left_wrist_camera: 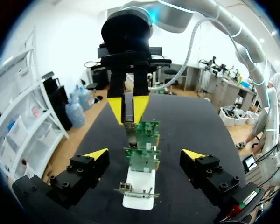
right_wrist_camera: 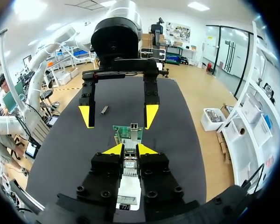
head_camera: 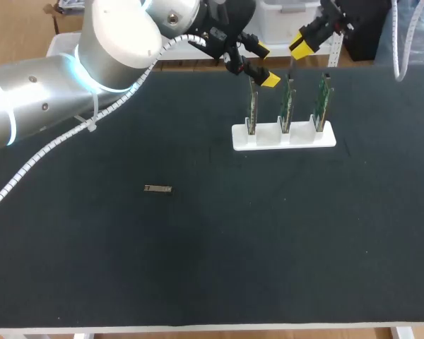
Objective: Pick up the optical module with the left hand, and insert it into the network port with the right hand.
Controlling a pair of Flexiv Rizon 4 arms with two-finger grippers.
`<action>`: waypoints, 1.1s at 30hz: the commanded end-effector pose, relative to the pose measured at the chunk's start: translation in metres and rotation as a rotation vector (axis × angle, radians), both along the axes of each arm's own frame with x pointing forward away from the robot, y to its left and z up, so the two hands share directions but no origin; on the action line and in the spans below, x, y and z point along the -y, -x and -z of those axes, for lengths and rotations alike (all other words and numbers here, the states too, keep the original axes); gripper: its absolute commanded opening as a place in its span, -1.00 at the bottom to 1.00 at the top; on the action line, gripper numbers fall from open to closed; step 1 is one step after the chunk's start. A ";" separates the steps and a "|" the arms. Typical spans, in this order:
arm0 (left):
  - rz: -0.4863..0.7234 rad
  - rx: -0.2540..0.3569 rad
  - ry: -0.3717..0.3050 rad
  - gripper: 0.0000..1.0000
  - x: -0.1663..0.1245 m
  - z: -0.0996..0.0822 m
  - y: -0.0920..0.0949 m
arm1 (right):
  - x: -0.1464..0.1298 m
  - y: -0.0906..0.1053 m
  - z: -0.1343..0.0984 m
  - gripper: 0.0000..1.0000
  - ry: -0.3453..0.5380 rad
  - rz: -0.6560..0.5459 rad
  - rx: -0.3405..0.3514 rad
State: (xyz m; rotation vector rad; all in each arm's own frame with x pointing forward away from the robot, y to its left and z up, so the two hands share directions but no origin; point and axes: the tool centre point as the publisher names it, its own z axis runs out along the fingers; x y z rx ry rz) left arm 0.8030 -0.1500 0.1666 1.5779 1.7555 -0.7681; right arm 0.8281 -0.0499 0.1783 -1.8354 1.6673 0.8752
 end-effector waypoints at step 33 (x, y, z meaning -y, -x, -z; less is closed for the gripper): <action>0.001 -0.003 -0.005 1.00 0.001 -0.001 -0.001 | 0.000 -0.005 0.005 -1.00 0.020 -0.220 -0.216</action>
